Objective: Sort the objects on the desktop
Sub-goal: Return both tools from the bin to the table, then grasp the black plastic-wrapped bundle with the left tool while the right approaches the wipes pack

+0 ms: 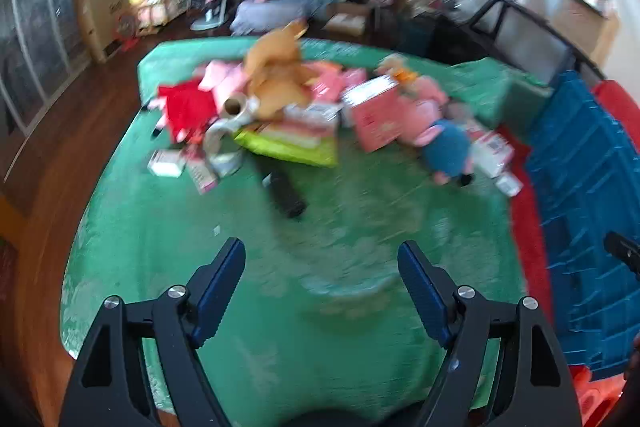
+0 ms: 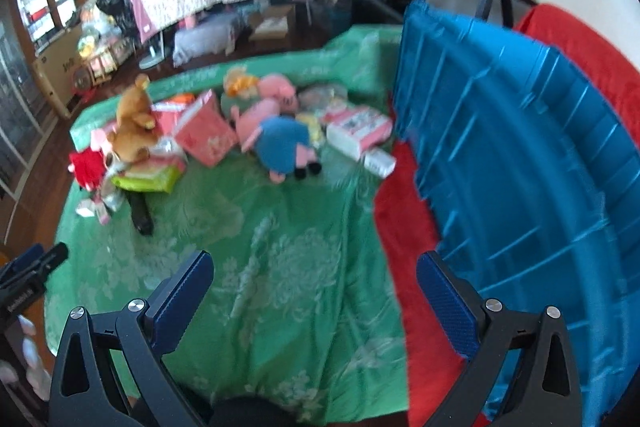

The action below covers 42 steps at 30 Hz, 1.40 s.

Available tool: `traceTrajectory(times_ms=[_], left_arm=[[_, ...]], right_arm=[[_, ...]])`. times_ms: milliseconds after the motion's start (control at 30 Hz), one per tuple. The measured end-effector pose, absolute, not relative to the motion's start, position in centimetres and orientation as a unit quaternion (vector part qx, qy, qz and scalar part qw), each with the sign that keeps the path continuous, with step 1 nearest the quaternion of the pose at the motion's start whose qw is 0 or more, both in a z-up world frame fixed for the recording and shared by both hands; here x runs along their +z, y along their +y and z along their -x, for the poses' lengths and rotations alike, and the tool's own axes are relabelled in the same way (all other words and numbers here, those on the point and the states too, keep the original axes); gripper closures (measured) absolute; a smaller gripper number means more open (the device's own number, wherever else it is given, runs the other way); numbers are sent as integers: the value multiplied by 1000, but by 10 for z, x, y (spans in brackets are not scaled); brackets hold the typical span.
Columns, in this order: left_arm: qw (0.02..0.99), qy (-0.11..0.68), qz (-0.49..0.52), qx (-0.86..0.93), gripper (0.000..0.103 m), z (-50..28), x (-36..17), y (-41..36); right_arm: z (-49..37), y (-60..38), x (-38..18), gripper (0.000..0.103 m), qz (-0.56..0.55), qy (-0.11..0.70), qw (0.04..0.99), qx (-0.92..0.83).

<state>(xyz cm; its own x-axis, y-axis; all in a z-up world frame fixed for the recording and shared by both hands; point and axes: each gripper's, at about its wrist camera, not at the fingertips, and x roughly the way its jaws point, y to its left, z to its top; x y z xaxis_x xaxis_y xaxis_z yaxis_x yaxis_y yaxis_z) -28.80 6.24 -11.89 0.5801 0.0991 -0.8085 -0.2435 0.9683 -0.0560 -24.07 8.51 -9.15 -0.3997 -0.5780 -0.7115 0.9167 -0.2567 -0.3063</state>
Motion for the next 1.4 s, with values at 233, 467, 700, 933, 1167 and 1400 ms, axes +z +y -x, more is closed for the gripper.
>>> traceTrajectory(times_ms=[233, 467, 700, 933, 1167, 1400], left_arm=[[850, 502, 89, 131, 25, 282, -177, 109], [816, 549, 101, 151, 25, 273, -229, 133], [809, 564, 79, 143, 25, 237, -253, 133], [827, 537, 85, 140, 25, 153, -259, 146], [814, 561, 64, 139, 35, 78, -300, 145], [820, 553, 81, 121, 55, 71, -313, 157]], right_arm=[[275, 59, -155, 0, -302, 390, 452, -743], [315, 43, -210, 0, -351, 409, 416, -732], [345, 17, -260, 0, -387, 426, 393, -717], [333, -36, -260, 0, -358, 433, 430, -707], [287, -95, -273, 0, -330, 456, 486, -669], [257, -146, -260, 0, -288, 439, 528, -668]])
